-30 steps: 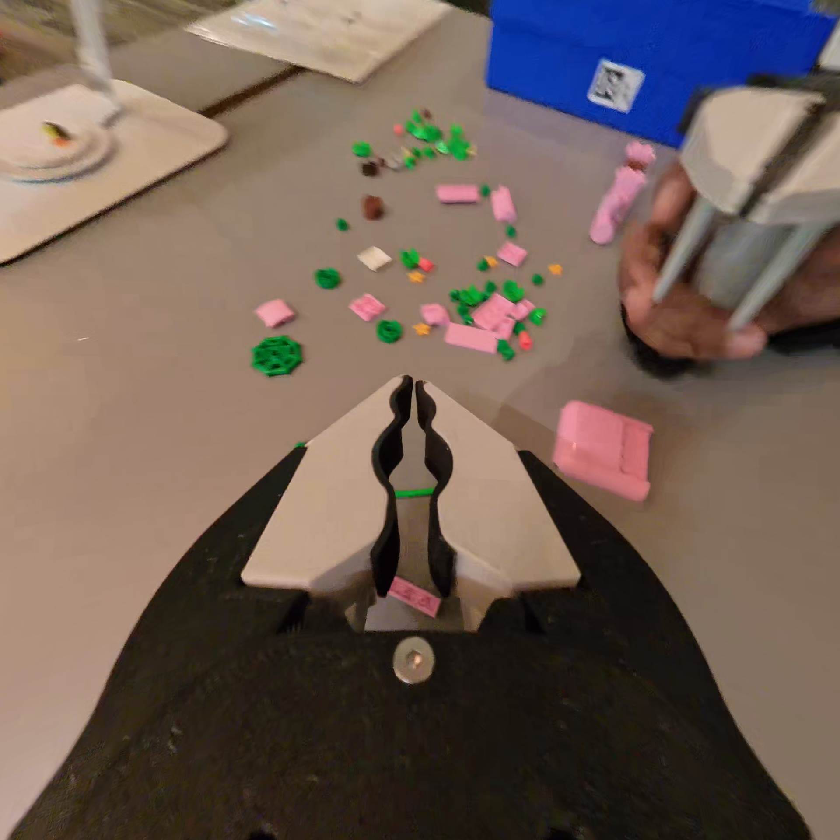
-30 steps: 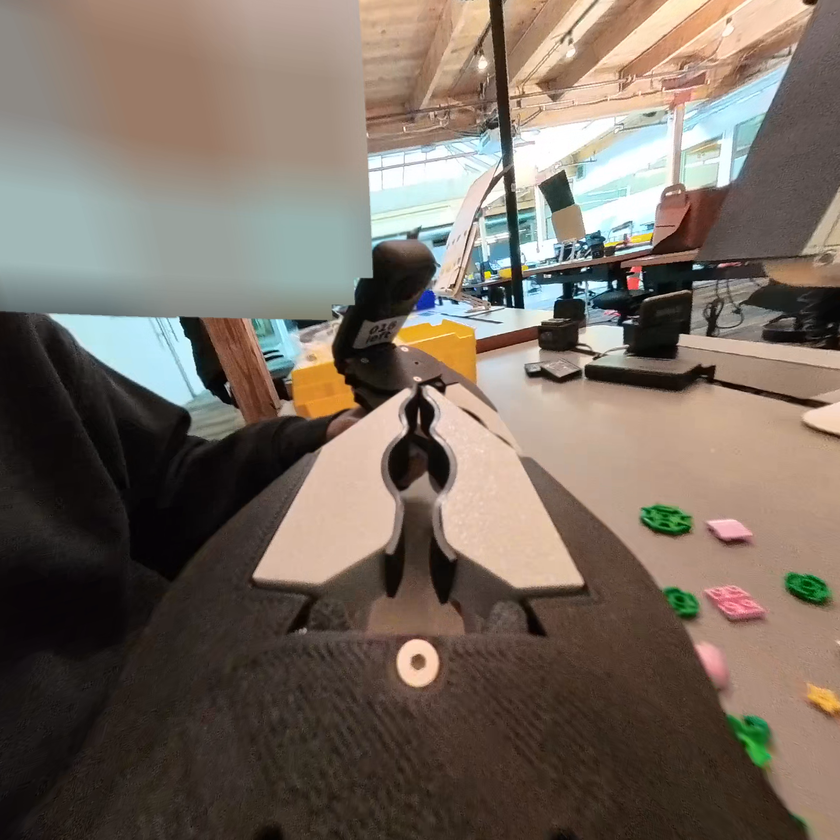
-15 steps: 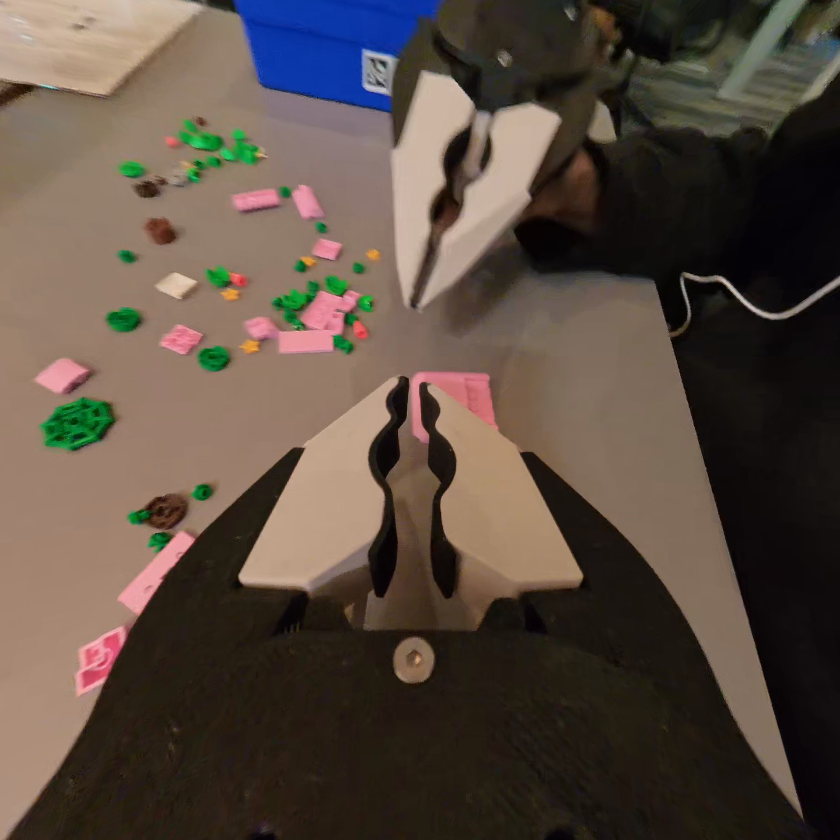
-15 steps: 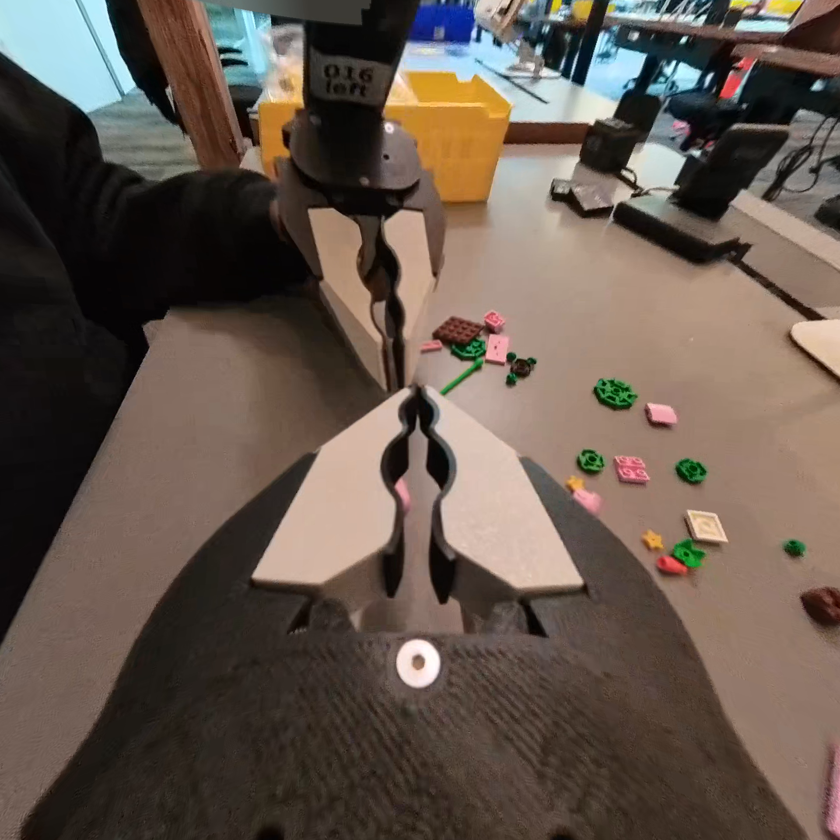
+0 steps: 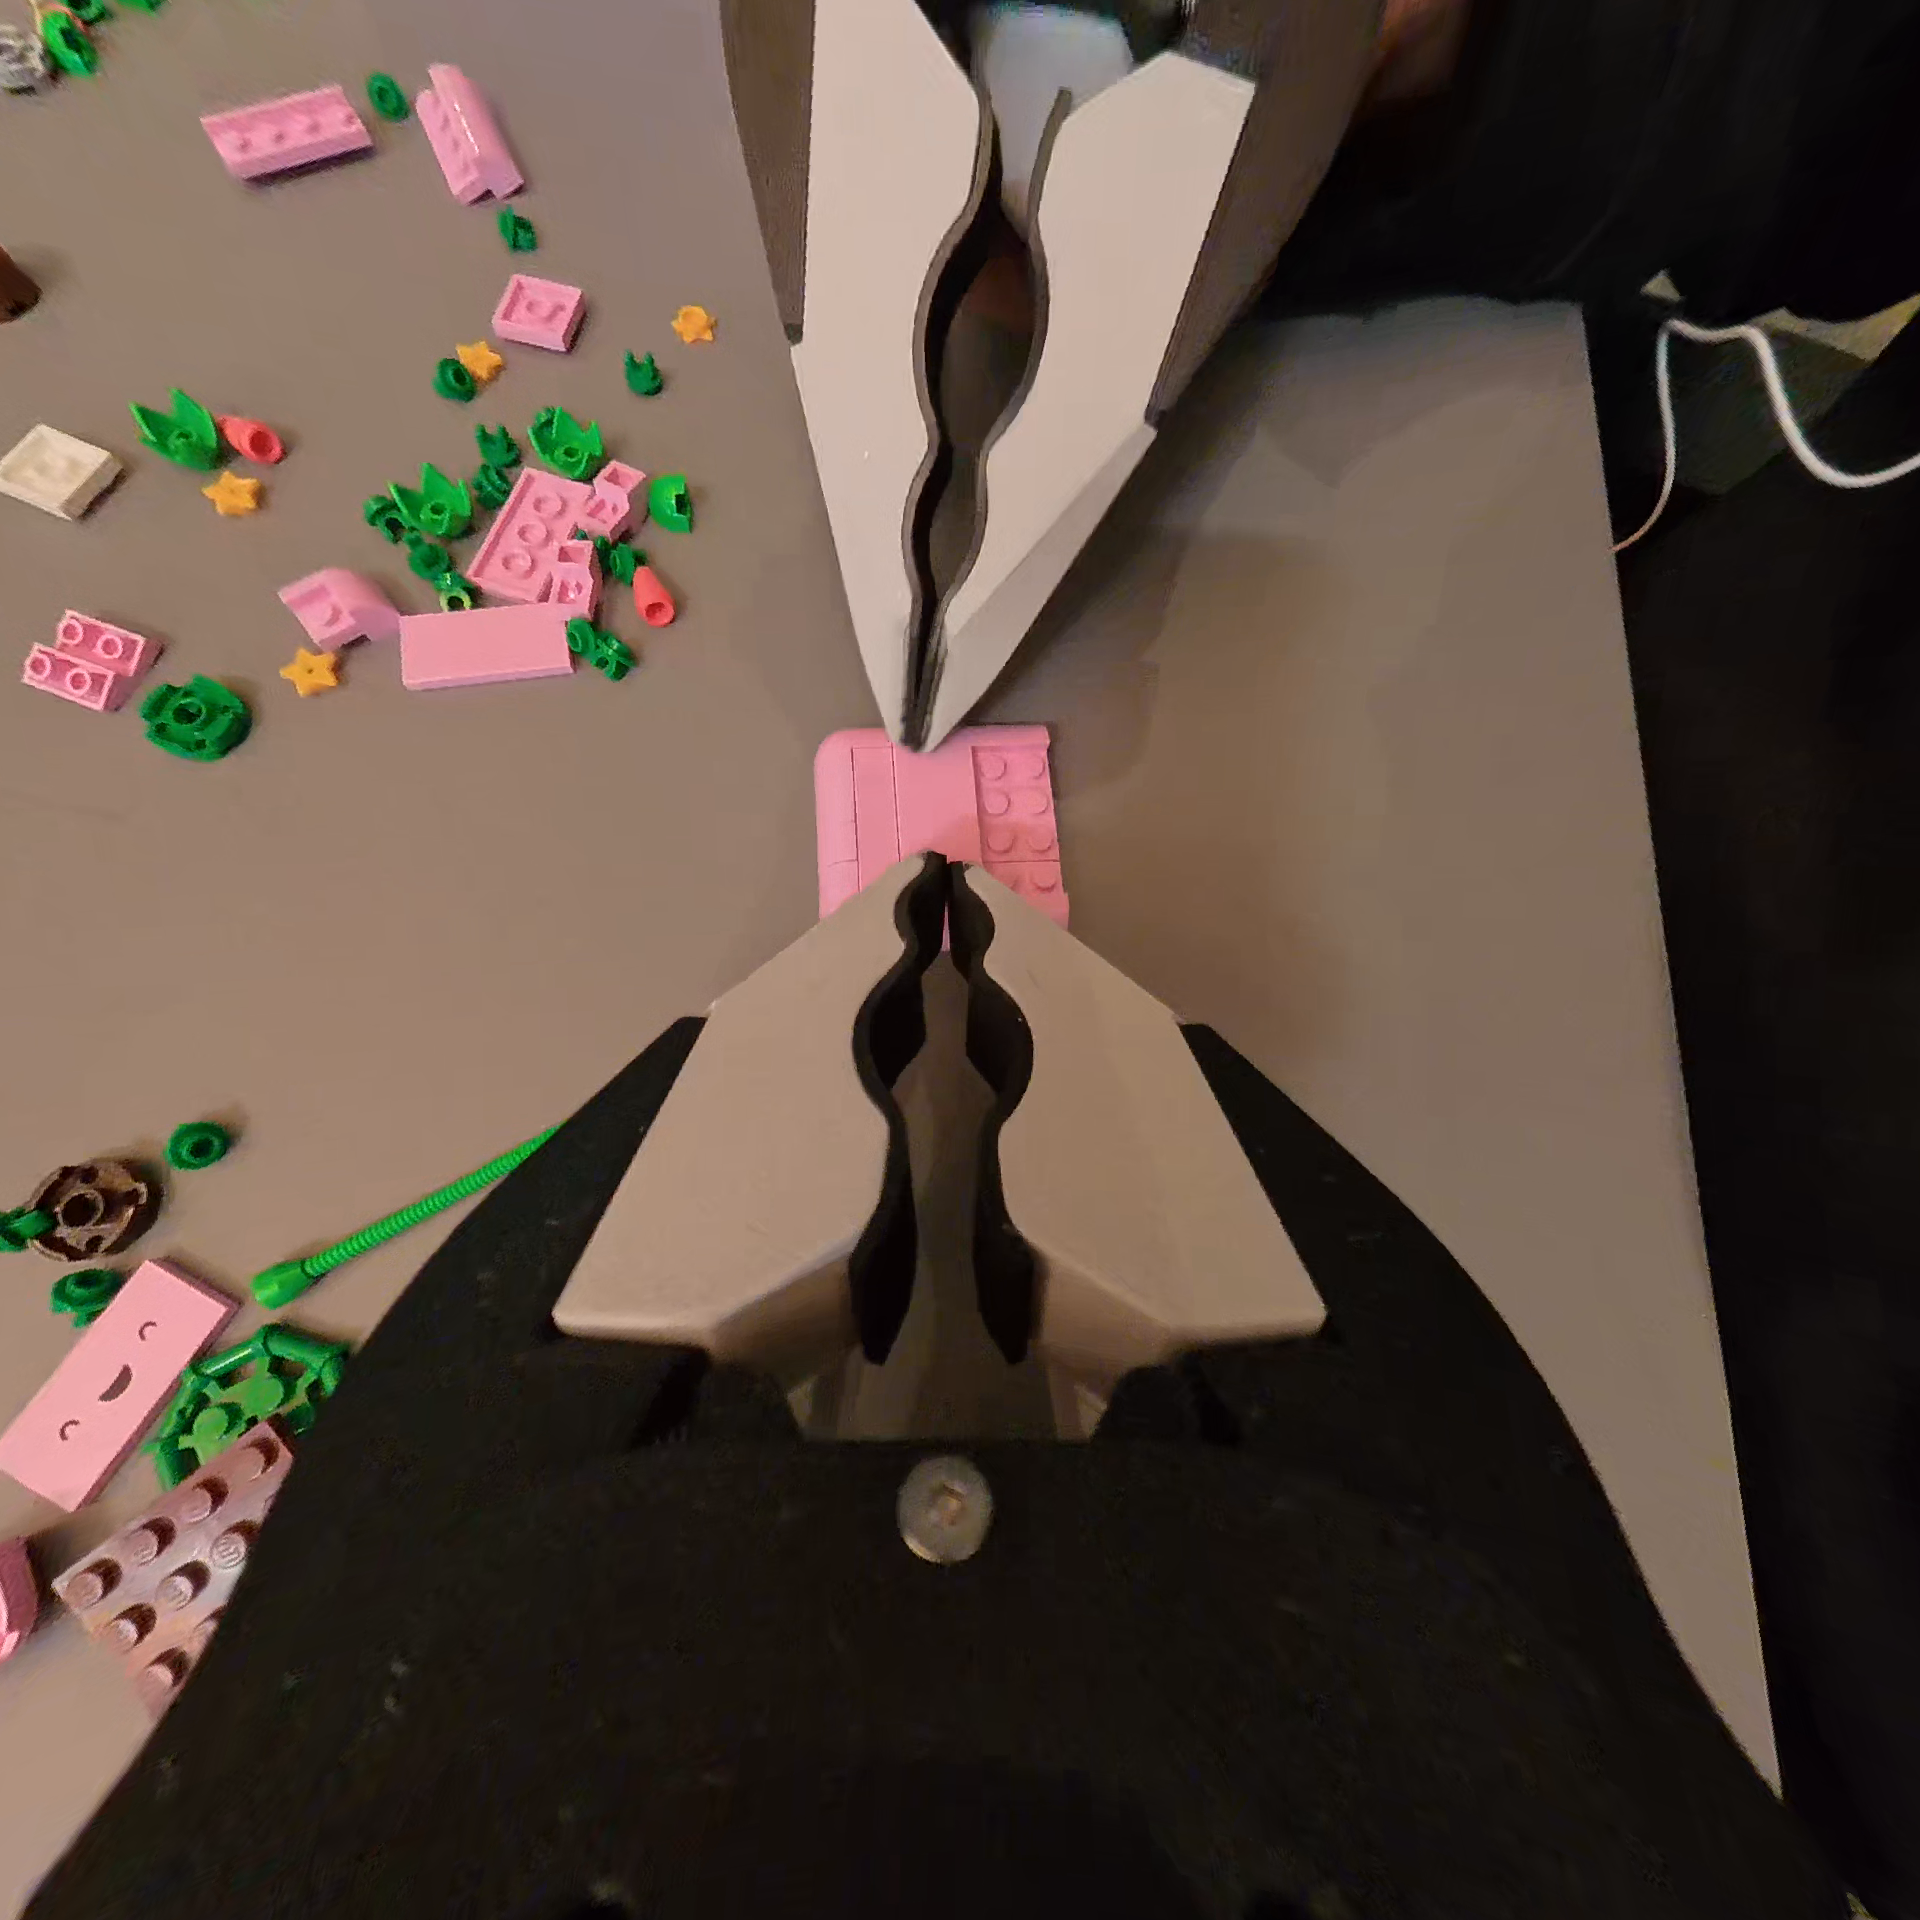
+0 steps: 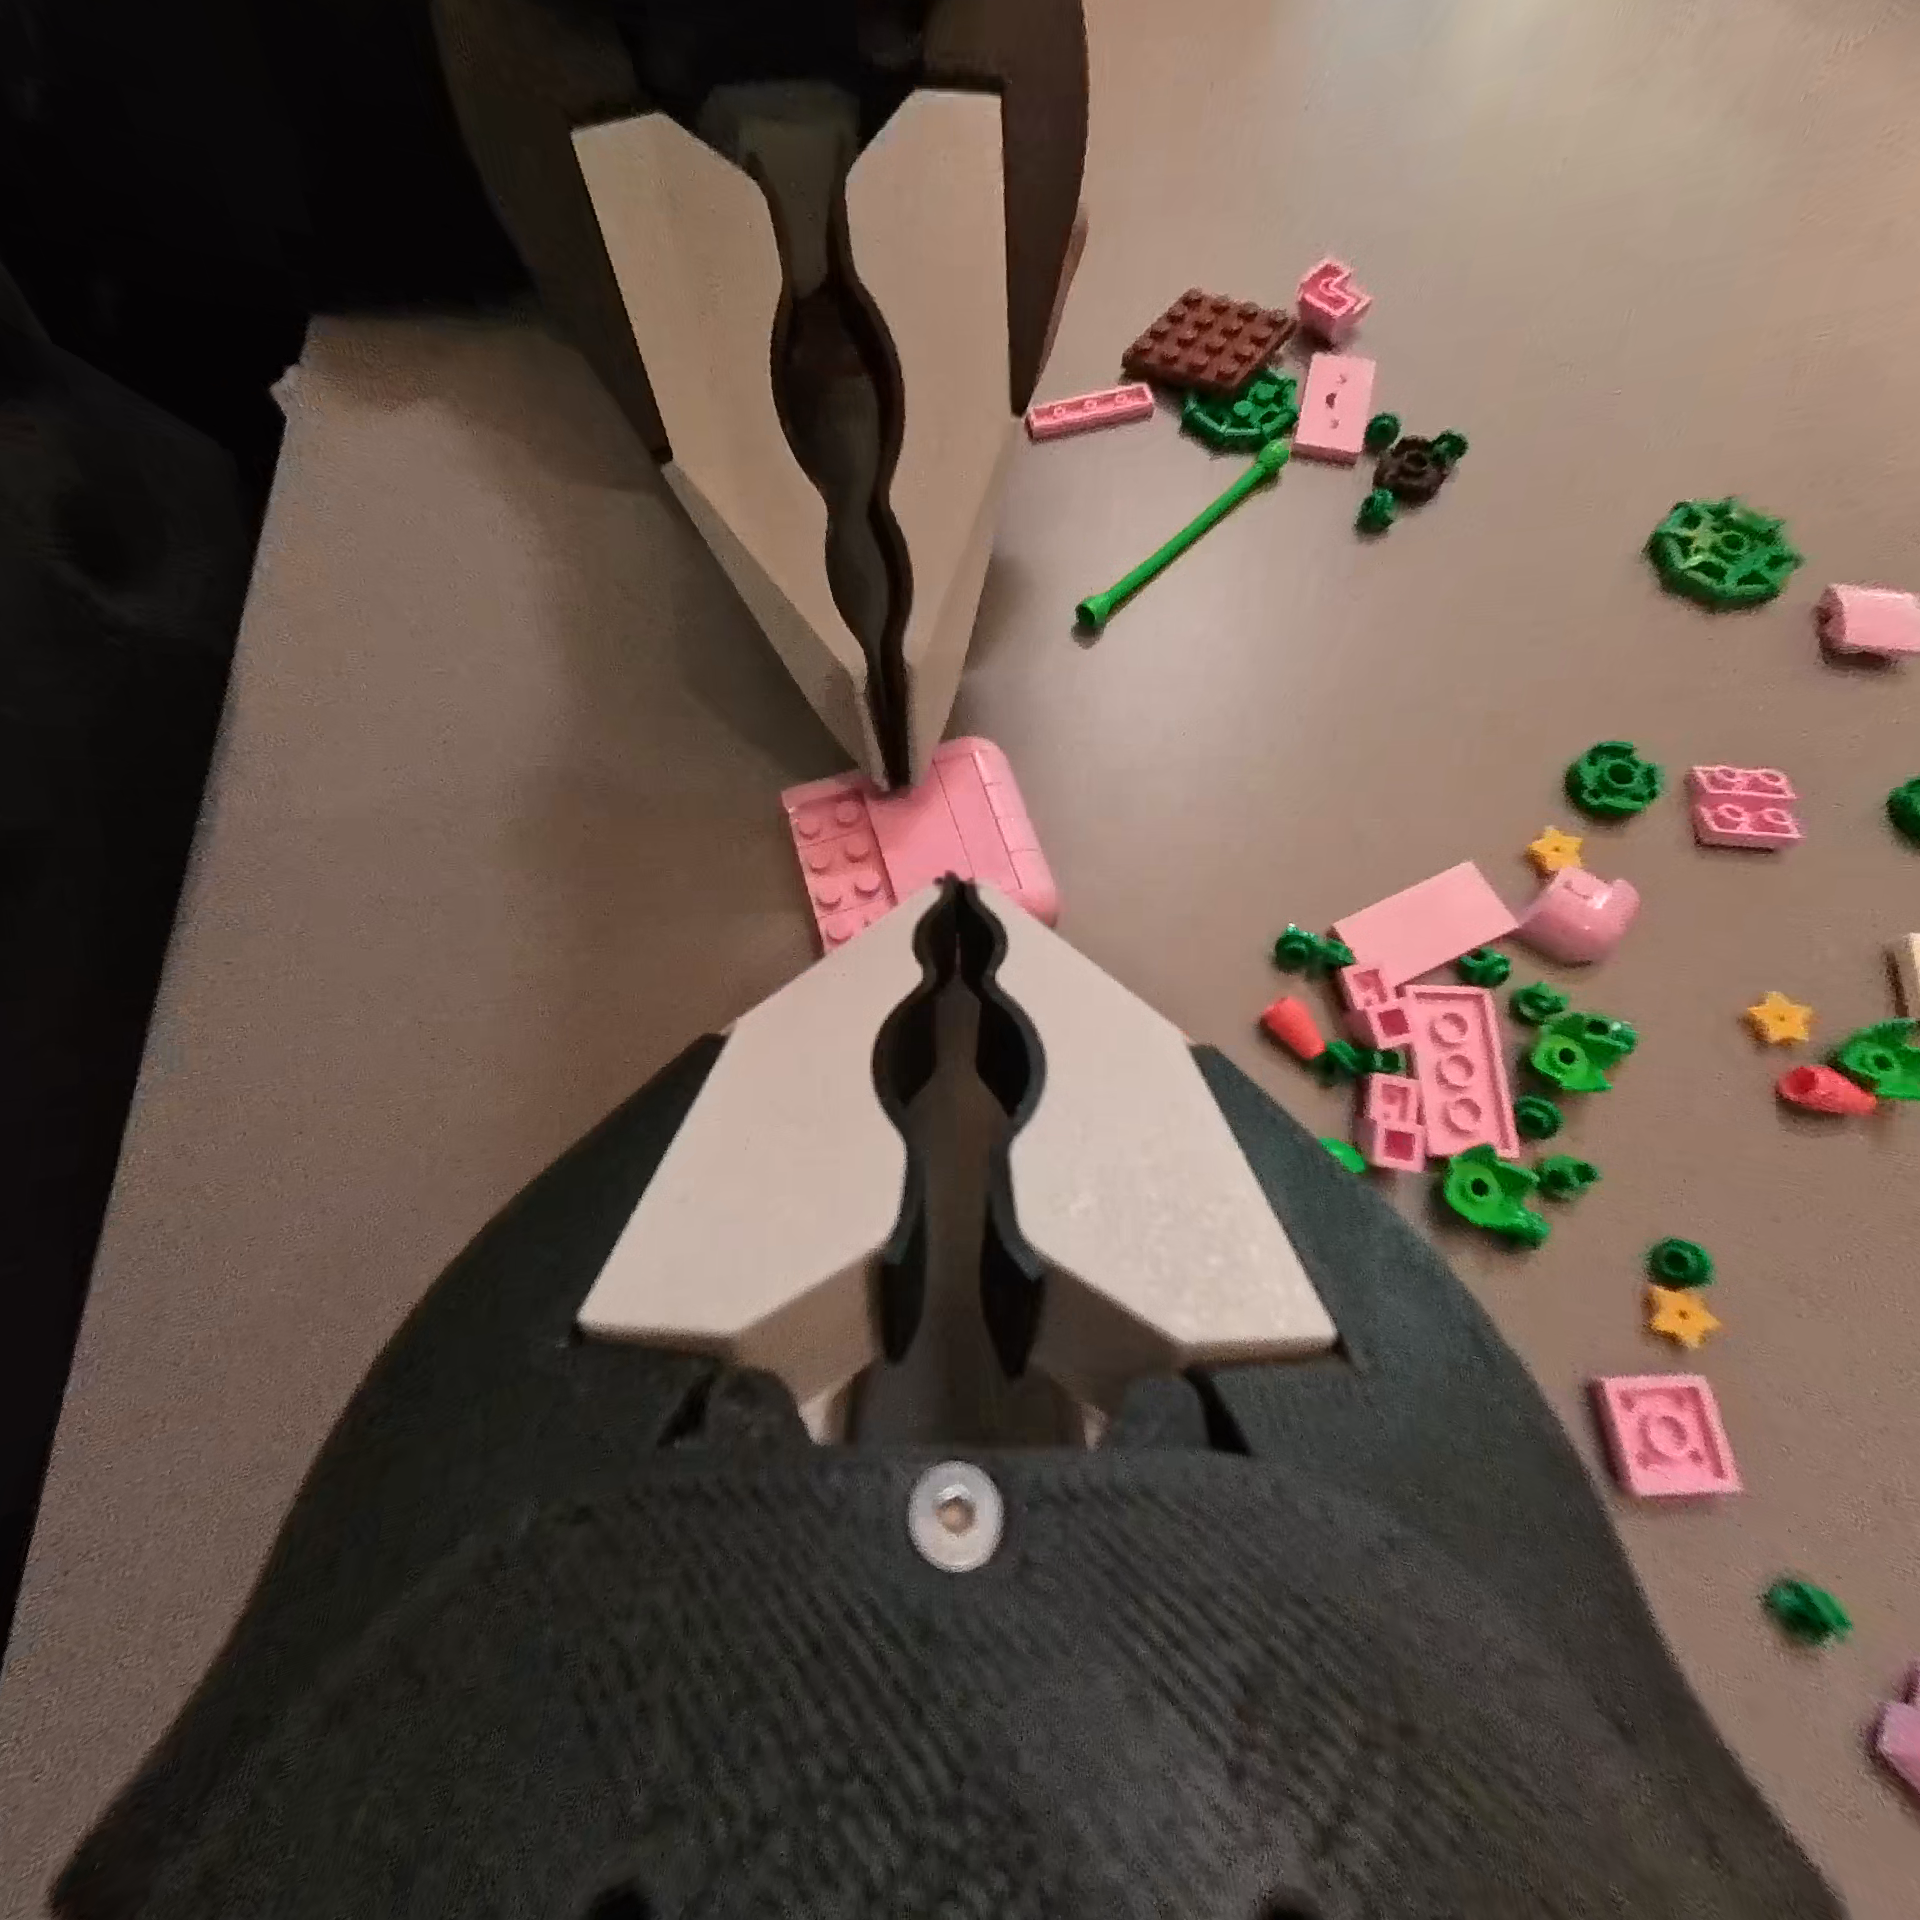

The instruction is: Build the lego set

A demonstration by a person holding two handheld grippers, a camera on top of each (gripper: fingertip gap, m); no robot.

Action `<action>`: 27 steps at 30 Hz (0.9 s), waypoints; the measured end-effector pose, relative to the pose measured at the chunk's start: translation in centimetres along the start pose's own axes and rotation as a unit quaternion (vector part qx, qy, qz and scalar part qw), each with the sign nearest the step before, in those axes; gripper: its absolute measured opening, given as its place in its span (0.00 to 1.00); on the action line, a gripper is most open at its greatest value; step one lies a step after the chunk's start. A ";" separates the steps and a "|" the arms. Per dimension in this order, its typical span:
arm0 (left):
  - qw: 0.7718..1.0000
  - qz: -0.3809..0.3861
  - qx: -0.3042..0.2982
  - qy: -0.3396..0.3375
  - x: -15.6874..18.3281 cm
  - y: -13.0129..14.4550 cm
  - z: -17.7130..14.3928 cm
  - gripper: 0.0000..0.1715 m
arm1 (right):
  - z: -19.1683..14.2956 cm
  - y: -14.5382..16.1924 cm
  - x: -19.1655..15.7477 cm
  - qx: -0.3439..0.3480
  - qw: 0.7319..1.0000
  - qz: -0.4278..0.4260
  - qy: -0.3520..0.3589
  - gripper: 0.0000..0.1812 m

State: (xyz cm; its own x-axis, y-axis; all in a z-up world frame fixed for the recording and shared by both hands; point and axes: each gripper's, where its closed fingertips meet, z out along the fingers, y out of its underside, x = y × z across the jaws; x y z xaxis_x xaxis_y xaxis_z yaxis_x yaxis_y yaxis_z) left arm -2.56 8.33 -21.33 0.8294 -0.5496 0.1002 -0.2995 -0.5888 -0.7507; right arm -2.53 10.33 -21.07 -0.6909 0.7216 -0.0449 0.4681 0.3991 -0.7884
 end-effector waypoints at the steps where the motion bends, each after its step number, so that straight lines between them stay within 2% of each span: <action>1: 1.000 0.002 -0.005 -0.004 0.0 0.1 0.0 0.00 | 0.0 0.0 0.0 0.001 1.000 0.004 0.003 0.00; 5: 0.999 0.009 -0.026 -0.028 -0.1 0.2 0.2 0.01 | -0.1 0.2 -0.2 -0.016 1.000 0.008 0.012 0.00; 10: 0.999 0.013 -0.028 -0.027 0.1 -0.1 0.7 0.02 | 0.1 0.1 0.0 -0.028 0.999 0.019 0.025 0.00; 13: 0.999 0.010 -0.023 -0.025 0.1 -0.1 0.7 0.01 | 0.0 0.1 0.0 -0.012 0.999 0.029 0.017 0.00; 18: 0.999 0.010 -0.024 -0.026 0.1 -0.1 0.6 0.01 | -0.4 -1.4 0.6 0.011 0.998 0.005 0.062 0.00; 22: 0.999 0.007 -0.031 -0.026 0.0 0.1 0.5 0.02 | 0.4 -0.2 0.8 -0.036 0.997 0.005 0.070 0.00; 23: 0.999 0.007 -0.031 -0.025 0.0 0.1 0.5 0.02 | 0.1 -0.2 1.2 -0.034 0.996 -0.005 0.085 0.00; 26: 0.999 0.005 -0.030 -0.026 -0.1 0.1 0.4 0.02 | -0.9 -2.2 0.6 0.027 0.997 0.008 0.065 0.00; 27: 0.999 0.006 -0.030 -0.026 -0.1 0.1 0.4 0.02 | -0.4 -1.2 0.6 0.000 0.998 0.010 0.061 0.00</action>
State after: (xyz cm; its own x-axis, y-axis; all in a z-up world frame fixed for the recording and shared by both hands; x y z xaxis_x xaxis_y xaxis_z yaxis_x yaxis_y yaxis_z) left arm -2.47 8.55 -21.71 0.8489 -0.5256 0.0562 -0.3358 -0.6184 -0.7105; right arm -3.27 10.48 -19.88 -0.6090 0.7931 0.0150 0.4811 0.3844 -0.7879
